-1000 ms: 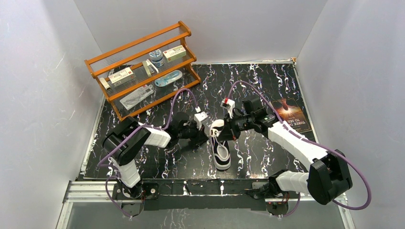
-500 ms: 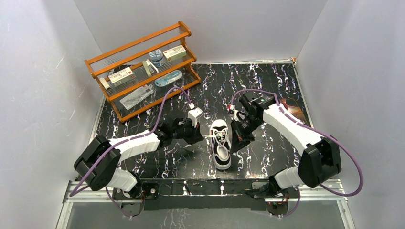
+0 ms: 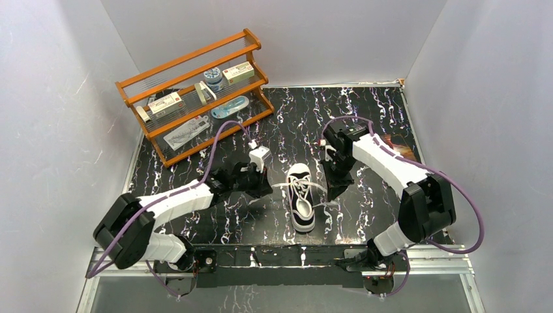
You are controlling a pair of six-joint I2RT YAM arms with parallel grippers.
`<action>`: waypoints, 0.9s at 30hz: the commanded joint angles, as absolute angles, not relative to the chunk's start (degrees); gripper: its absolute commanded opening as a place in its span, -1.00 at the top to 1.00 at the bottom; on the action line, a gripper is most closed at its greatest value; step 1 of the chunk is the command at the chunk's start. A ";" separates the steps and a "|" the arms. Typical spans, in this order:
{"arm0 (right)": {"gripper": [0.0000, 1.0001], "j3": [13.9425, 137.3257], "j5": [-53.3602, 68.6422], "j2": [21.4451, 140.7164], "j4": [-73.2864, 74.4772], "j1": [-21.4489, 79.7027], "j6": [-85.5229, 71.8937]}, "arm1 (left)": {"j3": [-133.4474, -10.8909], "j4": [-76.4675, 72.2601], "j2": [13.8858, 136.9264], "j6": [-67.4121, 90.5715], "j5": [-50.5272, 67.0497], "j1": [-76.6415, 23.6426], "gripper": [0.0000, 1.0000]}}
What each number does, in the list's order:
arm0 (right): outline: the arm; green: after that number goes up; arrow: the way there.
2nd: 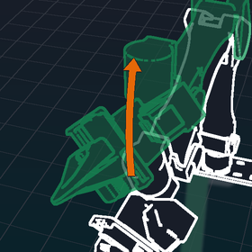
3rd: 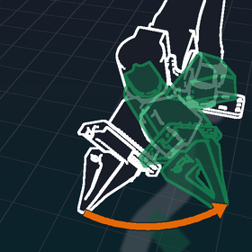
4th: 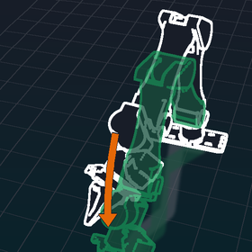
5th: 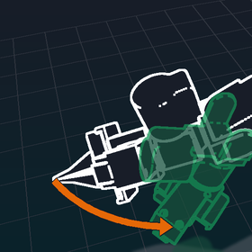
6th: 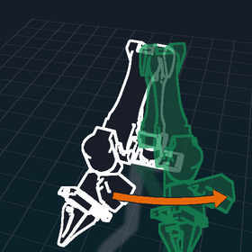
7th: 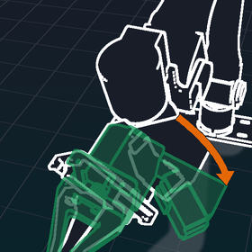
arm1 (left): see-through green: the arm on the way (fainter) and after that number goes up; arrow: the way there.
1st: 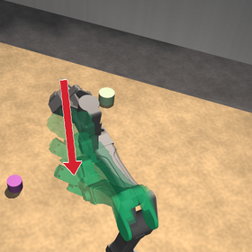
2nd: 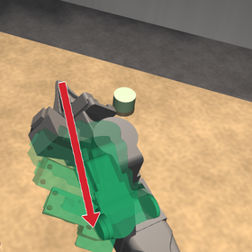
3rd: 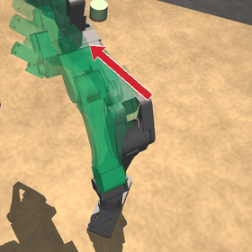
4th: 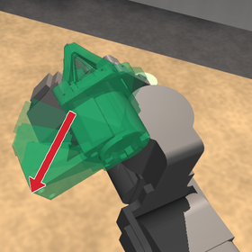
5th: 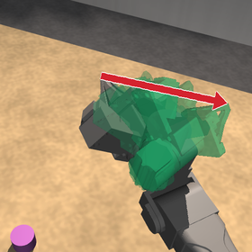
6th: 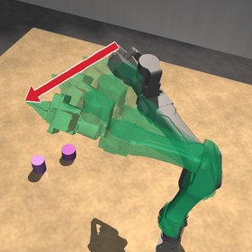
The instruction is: Tie the shoes
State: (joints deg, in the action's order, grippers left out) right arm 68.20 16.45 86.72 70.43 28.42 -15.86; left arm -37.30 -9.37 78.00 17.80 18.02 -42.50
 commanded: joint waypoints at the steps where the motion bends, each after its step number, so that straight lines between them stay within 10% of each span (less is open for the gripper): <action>1: 1.00 70.08 0.68 87.26 61.40 26.88 -14.80 | -36.22 -2.01 69.65 23.78 10.22 -42.72 1.00; 27: 1.00 58.14 -16.42 91.12 52.25 11.54 -25.18 | -41.69 41.74 70.18 51.56 -16.15 -42.45 1.00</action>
